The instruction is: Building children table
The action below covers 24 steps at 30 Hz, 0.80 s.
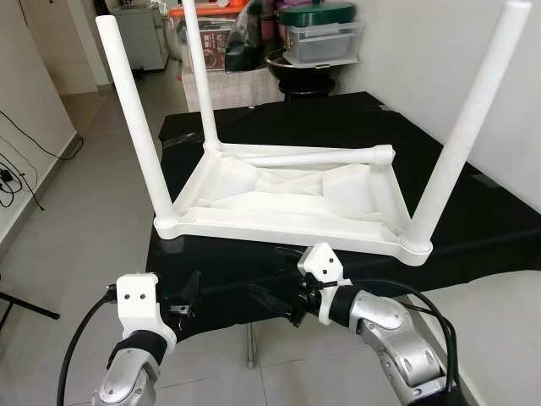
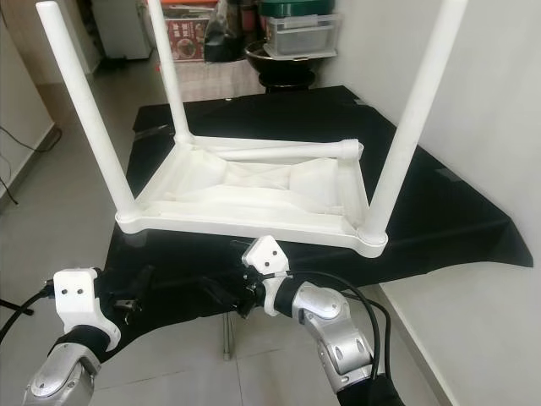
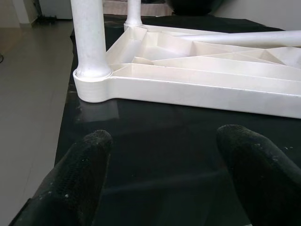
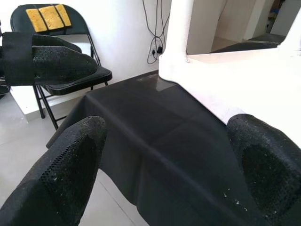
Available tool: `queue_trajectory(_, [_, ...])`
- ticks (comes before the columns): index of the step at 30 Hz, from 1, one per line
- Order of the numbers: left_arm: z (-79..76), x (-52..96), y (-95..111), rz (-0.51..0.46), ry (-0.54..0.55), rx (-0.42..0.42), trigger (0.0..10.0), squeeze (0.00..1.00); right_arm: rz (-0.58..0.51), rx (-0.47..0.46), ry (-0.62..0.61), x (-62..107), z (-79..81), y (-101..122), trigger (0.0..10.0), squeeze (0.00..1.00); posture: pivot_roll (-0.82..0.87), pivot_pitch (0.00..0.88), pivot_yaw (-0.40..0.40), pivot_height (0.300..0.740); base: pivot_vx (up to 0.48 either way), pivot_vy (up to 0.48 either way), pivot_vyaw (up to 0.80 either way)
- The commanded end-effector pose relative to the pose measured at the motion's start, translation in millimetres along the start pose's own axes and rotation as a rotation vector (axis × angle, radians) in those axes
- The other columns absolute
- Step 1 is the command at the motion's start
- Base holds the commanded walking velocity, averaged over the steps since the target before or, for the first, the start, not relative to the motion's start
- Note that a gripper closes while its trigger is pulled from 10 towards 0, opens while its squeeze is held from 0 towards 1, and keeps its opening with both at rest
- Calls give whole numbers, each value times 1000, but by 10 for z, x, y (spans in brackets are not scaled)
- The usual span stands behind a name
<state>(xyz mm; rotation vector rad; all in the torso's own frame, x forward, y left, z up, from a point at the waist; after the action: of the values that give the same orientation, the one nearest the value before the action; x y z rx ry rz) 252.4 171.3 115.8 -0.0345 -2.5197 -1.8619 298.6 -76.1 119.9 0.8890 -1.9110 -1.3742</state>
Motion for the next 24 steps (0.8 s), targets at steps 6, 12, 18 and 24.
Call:
queue_trajectory(6, [30, 10, -38, 14, 12, 12, 10000, 0, -1, -15, 9, -1, 26, -4, 10000, 0, -30, 0, 15, 740, 0, 0, 0])
queue_trajectory(12, [32, 9, -35, 12, 14, 13, 10000, 0, -1, -15, 8, -2, 24, -2, 10000, 0, -30, 0, 15, 740, 0, 0, 0])
queue_trajectory(18, [30, 7, -33, 11, 15, 15, 10000, 0, -1, -15, 8, 0, 18, 1, 10000, 0, -31, 0, 15, 740, 0, 0, 0])
queue_trajectory(24, [33, 6, -33, 11, 17, 16, 10000, 0, -2, -15, 8, -1, 18, 1, 10000, 0, -31, 0, 15, 740, 0, 0, 0])
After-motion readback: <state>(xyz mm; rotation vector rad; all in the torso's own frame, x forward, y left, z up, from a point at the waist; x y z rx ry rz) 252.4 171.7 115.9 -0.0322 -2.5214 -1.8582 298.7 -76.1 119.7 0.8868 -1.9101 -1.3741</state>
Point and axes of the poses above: a point about 5 cm out from each wrist's last joint towards the gripper, its own x axis pointing back from the gripper into the wrist, its own y axis along the axis of the wrist's last joint, z = x × y, the point moved 3 cm from there along -x, pointing out of the wrist towards the gripper, and after that the axes turned 9 degrees about x, right-handed, at the moved point
